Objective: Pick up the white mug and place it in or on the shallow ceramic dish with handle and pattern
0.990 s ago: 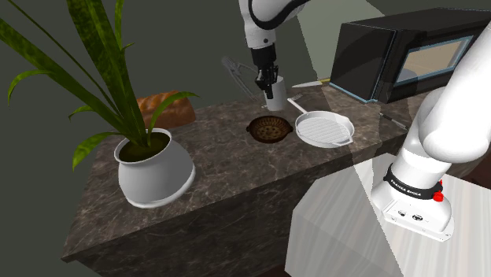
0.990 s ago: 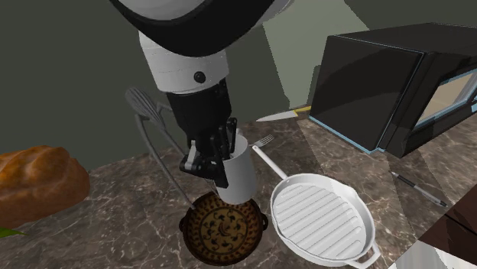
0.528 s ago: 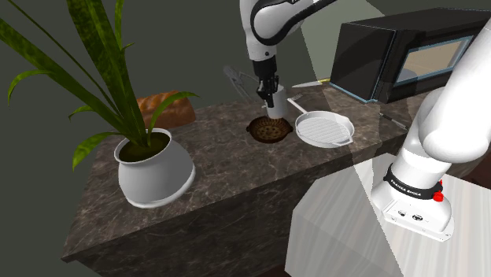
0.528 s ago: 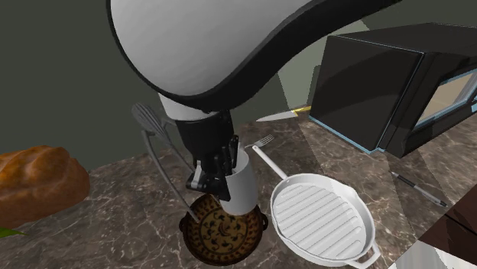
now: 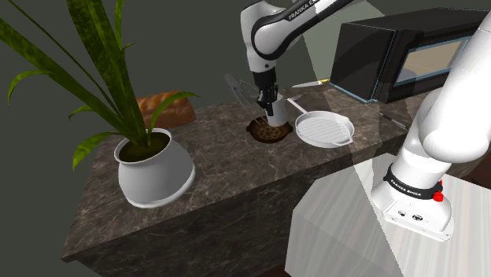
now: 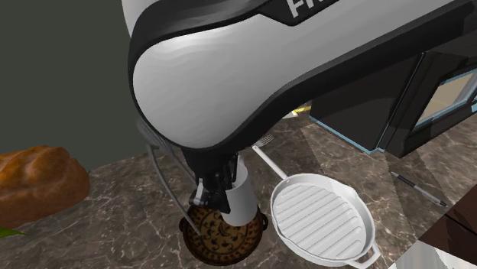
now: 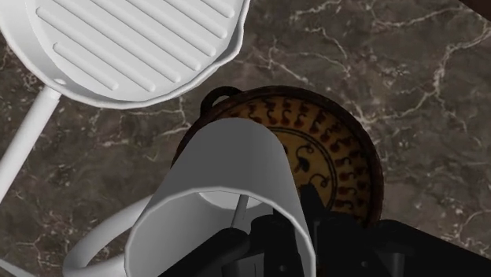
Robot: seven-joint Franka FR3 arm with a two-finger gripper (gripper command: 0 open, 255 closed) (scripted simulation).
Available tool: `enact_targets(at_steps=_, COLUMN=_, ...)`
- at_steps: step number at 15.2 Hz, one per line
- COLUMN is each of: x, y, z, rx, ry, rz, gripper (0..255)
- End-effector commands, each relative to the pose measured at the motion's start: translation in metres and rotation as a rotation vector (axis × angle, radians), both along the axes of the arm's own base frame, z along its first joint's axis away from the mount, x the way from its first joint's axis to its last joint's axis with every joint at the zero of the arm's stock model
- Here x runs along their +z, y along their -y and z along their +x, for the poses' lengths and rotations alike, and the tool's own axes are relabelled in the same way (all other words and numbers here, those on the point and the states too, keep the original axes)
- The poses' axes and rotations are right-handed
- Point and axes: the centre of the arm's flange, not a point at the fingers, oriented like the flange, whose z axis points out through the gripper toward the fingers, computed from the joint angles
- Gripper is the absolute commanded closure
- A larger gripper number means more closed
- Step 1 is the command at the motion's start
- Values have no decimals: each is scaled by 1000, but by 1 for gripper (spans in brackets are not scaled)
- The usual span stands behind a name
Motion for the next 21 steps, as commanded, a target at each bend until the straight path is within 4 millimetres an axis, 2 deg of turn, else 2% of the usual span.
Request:
enact_targets(at_steps=1, x=-1, y=0, z=0, rx=0, ry=1, rz=0, gripper=255)
enact_targets(at_steps=5, x=-1, y=0, z=0, rx=0, ry=1, rz=0, gripper=255)
enact_targets(at_steps=6, x=-1, y=0, z=0, rx=0, ry=1, rz=0, gripper=0)
enact_targets(at_steps=11, x=-1, y=0, z=0, rx=0, ry=1, rz=0, gripper=0)
enact_targets(at_steps=15, x=49, y=-3, z=8, rx=0, ry=1, rz=0, gripper=0)
enact_targets(at_steps=21, x=49, y=-3, z=8, rx=0, ry=1, rz=0, gripper=0)
